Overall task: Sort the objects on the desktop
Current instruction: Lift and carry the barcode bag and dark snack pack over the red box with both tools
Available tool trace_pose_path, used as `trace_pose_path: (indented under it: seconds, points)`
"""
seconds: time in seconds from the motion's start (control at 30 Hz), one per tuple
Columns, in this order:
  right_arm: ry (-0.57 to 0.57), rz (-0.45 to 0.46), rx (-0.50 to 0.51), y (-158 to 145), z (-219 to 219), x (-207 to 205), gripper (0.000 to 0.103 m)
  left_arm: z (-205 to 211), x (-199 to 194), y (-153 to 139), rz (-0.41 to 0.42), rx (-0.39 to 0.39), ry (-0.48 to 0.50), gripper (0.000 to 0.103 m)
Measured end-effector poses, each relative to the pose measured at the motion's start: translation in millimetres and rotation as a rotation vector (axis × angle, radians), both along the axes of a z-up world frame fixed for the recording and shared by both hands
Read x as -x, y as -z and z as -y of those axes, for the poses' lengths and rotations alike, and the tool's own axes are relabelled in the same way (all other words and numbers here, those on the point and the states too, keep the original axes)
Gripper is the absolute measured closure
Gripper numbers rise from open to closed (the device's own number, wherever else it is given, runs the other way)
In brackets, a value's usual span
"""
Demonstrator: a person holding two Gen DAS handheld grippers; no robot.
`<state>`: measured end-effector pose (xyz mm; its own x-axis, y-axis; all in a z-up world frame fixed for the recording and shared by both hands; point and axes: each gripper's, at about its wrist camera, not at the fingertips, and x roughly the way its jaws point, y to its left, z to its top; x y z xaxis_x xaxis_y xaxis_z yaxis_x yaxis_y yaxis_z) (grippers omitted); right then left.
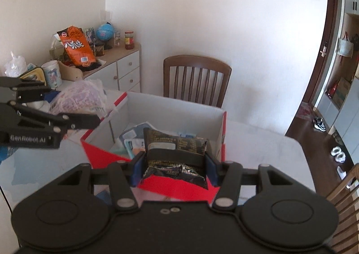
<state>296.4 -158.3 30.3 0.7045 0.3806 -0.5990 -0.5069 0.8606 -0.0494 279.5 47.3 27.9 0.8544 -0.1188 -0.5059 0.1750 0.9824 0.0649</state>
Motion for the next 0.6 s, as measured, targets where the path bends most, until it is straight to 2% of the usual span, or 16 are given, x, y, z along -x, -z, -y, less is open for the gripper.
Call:
trace_pose_path:
  seconds: [0.27, 0.6]
  points:
    - [-0.006, 0.005, -0.017, -7, 4, -27, 0.049, -16, -34, -14, -0.013, 0.003, -0.046, 0.048]
    - [-0.03, 0.003, -0.02, -5, -3, -50, 0.049, -24, -65, -8, -0.07, 0.016, -0.077, 0.048]
